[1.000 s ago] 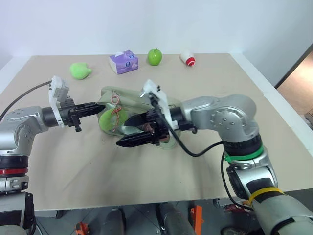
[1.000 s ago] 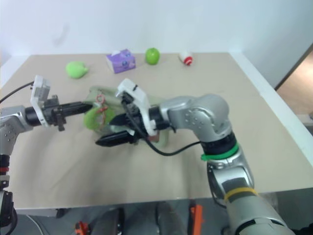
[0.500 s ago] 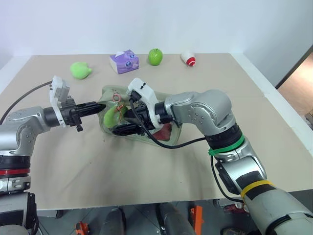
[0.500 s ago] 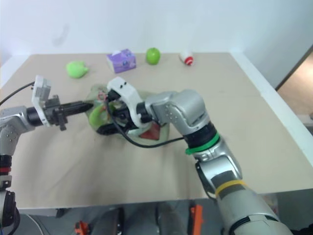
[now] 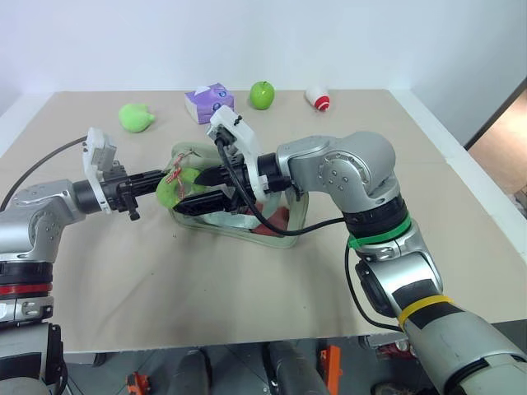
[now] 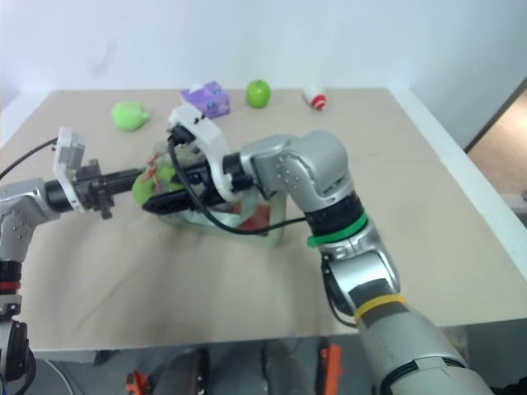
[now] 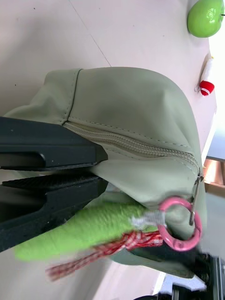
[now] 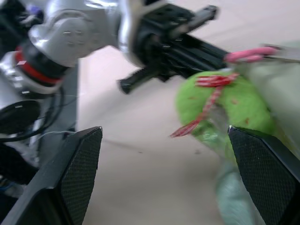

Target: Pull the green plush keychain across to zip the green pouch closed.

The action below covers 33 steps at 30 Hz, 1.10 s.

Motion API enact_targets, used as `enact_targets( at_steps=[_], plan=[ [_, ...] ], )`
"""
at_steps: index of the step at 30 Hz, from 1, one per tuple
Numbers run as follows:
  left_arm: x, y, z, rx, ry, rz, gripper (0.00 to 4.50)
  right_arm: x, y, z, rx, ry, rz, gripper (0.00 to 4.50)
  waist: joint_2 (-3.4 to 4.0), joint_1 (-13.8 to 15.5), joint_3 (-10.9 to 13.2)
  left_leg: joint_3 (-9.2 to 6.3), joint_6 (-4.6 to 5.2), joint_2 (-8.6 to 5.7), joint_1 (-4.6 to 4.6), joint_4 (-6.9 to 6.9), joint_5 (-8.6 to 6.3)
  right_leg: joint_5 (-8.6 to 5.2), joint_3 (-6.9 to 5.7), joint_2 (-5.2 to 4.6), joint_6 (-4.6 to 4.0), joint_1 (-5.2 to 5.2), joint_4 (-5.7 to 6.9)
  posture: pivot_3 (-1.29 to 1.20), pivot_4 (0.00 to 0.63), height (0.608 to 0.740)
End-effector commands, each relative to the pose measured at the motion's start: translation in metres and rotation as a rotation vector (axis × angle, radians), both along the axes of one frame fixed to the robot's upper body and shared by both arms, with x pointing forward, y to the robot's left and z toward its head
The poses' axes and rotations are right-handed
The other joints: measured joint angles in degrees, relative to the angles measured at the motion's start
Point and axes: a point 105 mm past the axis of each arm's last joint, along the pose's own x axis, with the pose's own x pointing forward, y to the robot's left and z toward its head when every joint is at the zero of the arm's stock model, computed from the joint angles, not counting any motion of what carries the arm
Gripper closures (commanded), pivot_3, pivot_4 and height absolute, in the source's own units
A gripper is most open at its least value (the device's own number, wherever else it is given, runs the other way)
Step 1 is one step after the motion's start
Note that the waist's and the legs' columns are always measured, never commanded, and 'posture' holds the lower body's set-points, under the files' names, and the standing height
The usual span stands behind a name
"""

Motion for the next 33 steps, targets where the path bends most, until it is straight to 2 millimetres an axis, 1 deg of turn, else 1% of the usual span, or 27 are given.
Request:
enact_targets(
  at_steps=[1, 7, 11, 14, 17, 25, 30, 31, 32, 33],
  plan=[
    [0.001, -0.003, 0.007, -0.003, -0.03, -0.013, 4.5, -0.008, -0.004, 0.009, 0.003, -0.05, 0.048, 0.04, 0.0, 0.0, 0.0, 0.0, 0.0, 0.0, 0.0, 0.0, 0.0, 0.0, 0.0, 0.0, 0.0, 0.0, 0.0, 0.0, 0.15, 0.74],
    [0.001, -0.003, 0.007, -0.007, -0.033, -0.012, 4.5, 0.002, -0.019, -0.008, -0.068, -0.083, 0.016, 0.04, 0.0, 0.0, 0.0, -0.04, 0.0, 0.0, 0.01, 0.0, 0.0, -0.03, -0.05, 0.01, -0.05, 0.0, 0.0, 0.0, 0.15, 0.74],
    [0.0, -0.003, 0.008, -0.008, -0.033, -0.01, 4.5, 0.013, -0.033, -0.013, -0.109, -0.14, -0.027, 0.04, 0.0, 0.0, 0.0, -0.06, 0.0, -0.01, -0.01, 0.0, 0.0, -0.03, -0.07, 0.0, -0.06, -0.01, 0.0, 0.0, 0.15, 0.74],
    [0.0, -0.002, 0.008, -0.009, -0.032, -0.008, 4.5, 0.019, -0.036, -0.012, -0.119, -0.175, -0.053, 0.04, 0.0, 0.0, 0.0, -0.06, 0.0, -0.01, -0.01, 0.0, 0.0, -0.04, -0.07, 0.0, -0.06, -0.01, 0.0, 0.0, 0.15, 0.74],
    [0.0, -0.003, 0.008, -0.011, -0.032, -0.009, 4.5, 0.025, -0.032, -0.007, -0.103, -0.195, -0.074, 0.04, 0.0, 0.0, 0.0, -0.09, 0.0, 0.0, 0.0, -0.01, 0.0, -0.04, -0.09, 0.01, -0.07, -0.02, 0.0, 0.0, 0.15, 0.74],
    [0.002, -0.005, 0.009, -0.017, -0.034, -0.013, 4.5, 0.034, -0.012, 0.006, -0.045, -0.218, -0.091, 0.04, 0.0, 0.0, 0.0, -0.11, 0.0, 0.0, -0.02, -0.01, 0.0, -0.04, -0.11, 0.01, -0.07, -0.02, 0.0, 0.0, 0.15, 0.74],
    [0.001, -0.005, 0.008, -0.018, -0.034, -0.011, 4.5, 0.033, -0.005, 0.007, -0.032, -0.224, -0.075, 0.04, 0.0, 0.0, 0.0, -0.15, 0.0, 0.0, -0.05, -0.01, 0.0, -0.05, -0.16, 0.01, -0.07, -0.01, 0.0, 0.0, 0.15, 0.74],
    [0.0, -0.005, 0.008, -0.018, -0.034, -0.01, 4.5, 0.034, -0.006, 0.006, -0.034, -0.225, -0.076, 0.57, 0.0, 0.0, 0.0, -0.15, 0.0, -0.01, -0.05, -0.01, 0.0, -0.05, -0.15, 0.01, -0.07, -0.02, 0.0, 0.0, 0.15, 0.74],
    [0.0, -0.004, 0.008, -0.019, -0.034, -0.008, 4.5, 0.035, -0.006, 0.005, -0.034, -0.224, -0.08, 0.72, 0.0, 0.0, 0.0, -0.14, 0.0, -0.01, -0.05, -0.01, 0.0, -0.05, -0.16, 0.0, -0.07, -0.01, 0.0, 0.0, 0.15, 0.74],
    [-0.001, -0.004, 0.008, -0.019, -0.033, -0.006, 4.5, 0.036, -0.006, 0.004, -0.034, -0.224, -0.082, 1.14, 0.01, 0.0, 0.0, -0.15, 0.0, -0.01, -0.05, -0.01, 0.0, -0.05, -0.16, 0.0, -0.08, -0.01, 0.0, 0.0, 0.15, 0.74]
  ],
)
